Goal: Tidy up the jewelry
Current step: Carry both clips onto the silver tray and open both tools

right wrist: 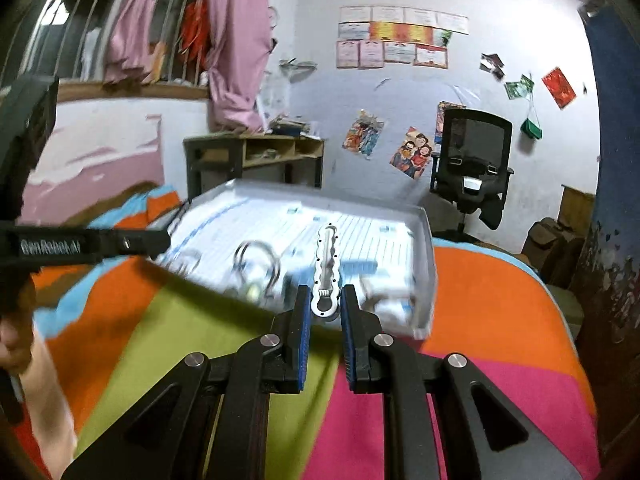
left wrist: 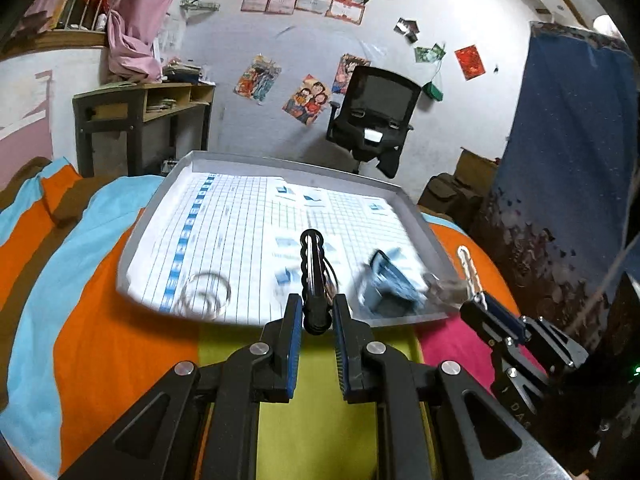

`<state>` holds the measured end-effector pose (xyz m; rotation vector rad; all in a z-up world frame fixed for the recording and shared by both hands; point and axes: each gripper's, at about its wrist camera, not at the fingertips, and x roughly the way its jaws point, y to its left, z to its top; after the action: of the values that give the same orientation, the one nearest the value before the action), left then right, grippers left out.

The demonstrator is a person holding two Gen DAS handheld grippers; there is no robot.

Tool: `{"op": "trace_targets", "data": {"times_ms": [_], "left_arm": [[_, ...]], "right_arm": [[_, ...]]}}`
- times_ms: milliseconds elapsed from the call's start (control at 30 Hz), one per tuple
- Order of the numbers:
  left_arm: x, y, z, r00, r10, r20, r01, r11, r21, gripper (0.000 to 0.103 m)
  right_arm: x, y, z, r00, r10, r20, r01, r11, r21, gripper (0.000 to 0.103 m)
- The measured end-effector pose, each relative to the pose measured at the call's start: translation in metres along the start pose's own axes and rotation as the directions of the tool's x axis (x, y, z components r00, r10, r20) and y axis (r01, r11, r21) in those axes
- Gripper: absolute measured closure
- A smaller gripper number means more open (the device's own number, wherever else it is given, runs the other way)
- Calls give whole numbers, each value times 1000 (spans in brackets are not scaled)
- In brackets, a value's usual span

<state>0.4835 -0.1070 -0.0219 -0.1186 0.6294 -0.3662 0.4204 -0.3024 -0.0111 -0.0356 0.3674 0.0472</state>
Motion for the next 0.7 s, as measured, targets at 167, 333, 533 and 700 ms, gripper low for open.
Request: {"op": "trace_targets", "data": {"times_ms": [167,333,533,700], "left_arm": [[45,9,9,995,51,-83,-50,999,23,88],[66,12,4,990,64,-128,-61,998,25,88],[68,14,0,991,52,-127,-57,998,-33,88],[55,14,-3,990,82,-112,-88,995,-50,76]], "right_arm": [[57,-1,3,999,-18,-26,18,1000,20,90],[78,-7,-7,997,-16,-74,20,998,54,90],[80,-8,-13,995,-25,-95,31,997,66,89],[66,-9,-12,997,-28,-77,34,997,70,79]]}}
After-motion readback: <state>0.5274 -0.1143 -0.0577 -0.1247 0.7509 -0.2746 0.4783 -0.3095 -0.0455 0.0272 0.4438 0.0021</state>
